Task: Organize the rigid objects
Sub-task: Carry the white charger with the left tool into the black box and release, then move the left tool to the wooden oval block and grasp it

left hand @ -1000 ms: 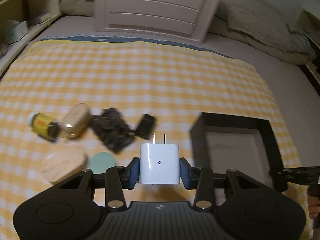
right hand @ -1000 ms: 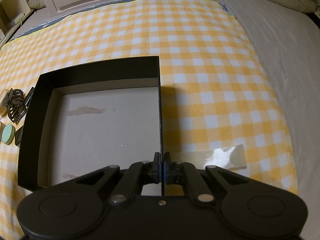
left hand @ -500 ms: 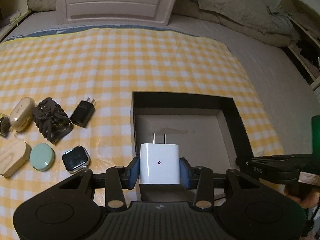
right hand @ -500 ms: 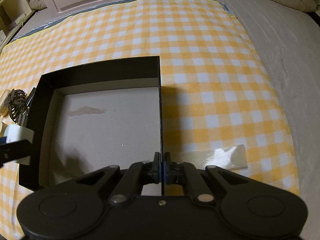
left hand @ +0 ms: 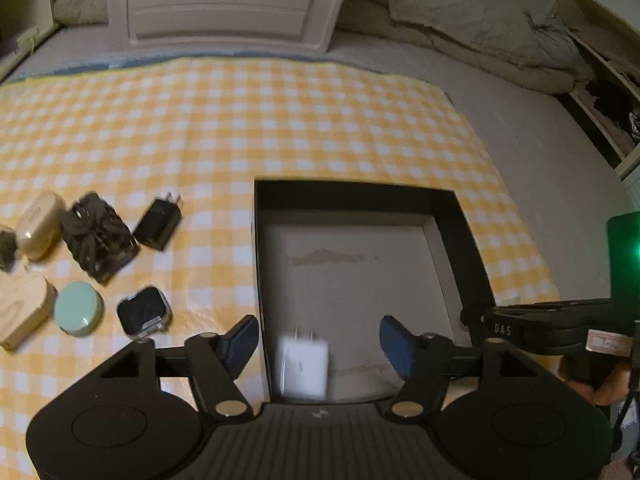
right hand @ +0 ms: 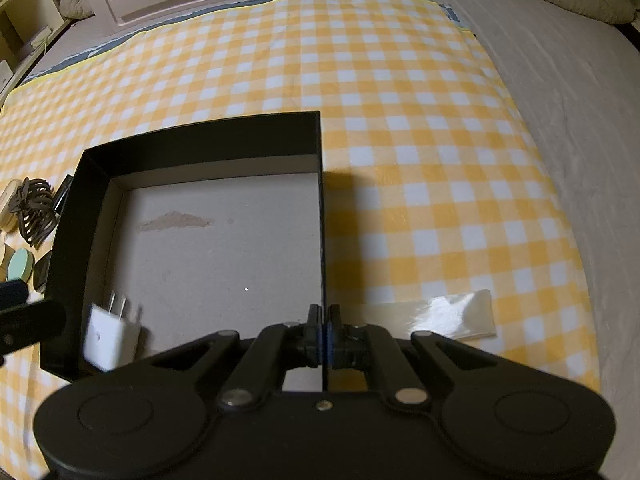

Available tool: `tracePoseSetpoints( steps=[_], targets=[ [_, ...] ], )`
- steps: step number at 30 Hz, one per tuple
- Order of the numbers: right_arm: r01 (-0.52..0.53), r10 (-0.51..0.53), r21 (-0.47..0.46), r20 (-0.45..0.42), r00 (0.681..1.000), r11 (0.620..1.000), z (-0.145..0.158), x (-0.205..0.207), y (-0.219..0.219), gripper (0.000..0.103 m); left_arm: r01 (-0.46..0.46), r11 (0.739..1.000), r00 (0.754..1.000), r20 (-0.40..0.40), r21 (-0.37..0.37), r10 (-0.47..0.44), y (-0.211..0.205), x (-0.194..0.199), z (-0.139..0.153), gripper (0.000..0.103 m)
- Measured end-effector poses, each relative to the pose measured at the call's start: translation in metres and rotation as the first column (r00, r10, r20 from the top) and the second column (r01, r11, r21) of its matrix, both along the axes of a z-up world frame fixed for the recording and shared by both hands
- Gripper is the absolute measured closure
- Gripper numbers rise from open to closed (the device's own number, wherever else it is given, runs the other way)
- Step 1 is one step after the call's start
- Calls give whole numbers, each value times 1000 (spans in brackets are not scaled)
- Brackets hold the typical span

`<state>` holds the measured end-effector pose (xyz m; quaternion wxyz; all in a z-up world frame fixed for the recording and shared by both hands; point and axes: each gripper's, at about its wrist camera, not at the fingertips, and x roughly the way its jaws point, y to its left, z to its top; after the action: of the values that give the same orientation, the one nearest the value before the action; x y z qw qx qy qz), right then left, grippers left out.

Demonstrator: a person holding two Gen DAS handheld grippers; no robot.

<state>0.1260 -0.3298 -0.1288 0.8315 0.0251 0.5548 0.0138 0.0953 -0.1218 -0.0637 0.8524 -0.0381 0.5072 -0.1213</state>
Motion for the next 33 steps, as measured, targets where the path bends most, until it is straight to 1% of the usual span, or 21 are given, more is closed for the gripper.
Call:
tracePoseSetpoints(
  steps=[3,12,19,22,23,25,26,27,33],
  targets=[
    [1,-1,3,0,1000,1000,0,-1,1,100,18,1000,1000,11,1,-18,2,-2,5,35],
    [-1,1,3,0,1000,1000,0,-1,1,100,9,1000,1000,-1,22,-9,8,-3,4,35],
    [-2,2,4,1,1000,1000,0,-1,0,100,18,999,1000,-7,34,-18,4,-5,5,35],
    [-3,3,3,0,1000,1000,0,-1,1,100,35,998,999,-3,44,-35,2,-7,6,35],
    [-3,3,4,0,1000,1000,0,-1,1,100,41,998,999,1,48,-41,1,-8,6,32],
    [-1,1,4,0,1000,1000,-1,0,0,100,49,997,999,8,56,-50,1,-10,7,23],
    [-1,1,4,0,1000,1000,-1,0,0,100,48,997,999,12,58,-49,2,-11,8,16],
    [0,0,5,0,1000,1000,-1,1,-2,100,49,997,999,16,60,-50,3,-12,9,13],
    [-2,2,4,0,1000,1000,-1,0,-1,100,54,995,997,42,80,-58,7,-15,12,4]
  ],
)
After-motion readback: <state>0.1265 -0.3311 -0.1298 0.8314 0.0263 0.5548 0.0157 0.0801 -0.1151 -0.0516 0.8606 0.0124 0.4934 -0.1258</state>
